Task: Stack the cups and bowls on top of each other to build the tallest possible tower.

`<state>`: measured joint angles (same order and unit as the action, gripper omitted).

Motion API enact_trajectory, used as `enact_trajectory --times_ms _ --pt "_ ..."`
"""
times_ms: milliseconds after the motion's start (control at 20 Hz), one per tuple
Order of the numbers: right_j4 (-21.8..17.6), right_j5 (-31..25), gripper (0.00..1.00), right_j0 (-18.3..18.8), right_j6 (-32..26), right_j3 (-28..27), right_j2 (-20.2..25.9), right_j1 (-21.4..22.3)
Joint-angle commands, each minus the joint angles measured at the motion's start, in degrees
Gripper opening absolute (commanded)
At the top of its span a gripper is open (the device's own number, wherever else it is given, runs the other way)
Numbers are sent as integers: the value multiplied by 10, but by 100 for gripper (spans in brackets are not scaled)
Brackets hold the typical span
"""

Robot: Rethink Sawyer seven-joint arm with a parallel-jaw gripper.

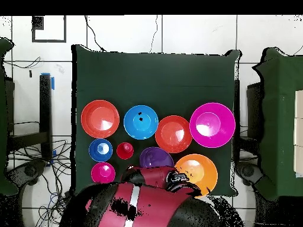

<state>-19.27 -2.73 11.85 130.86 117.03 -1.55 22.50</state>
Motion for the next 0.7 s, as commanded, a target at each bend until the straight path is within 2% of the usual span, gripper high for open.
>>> enact_trajectory --times_ms 50,250,300,450,600,700 --pt "-28 43 0 -21 10 -89 29 2" --pt "-29 26 0 -21 10 -86 32 11" --pt "-32 21 100 -19 10 -87 35 11" --pt "-29 27 100 -19 16 -85 34 10" --pt "-28 -6 100 -12 6 -84 43 18" --pt "-30 -6 100 -10 5 -82 45 20"
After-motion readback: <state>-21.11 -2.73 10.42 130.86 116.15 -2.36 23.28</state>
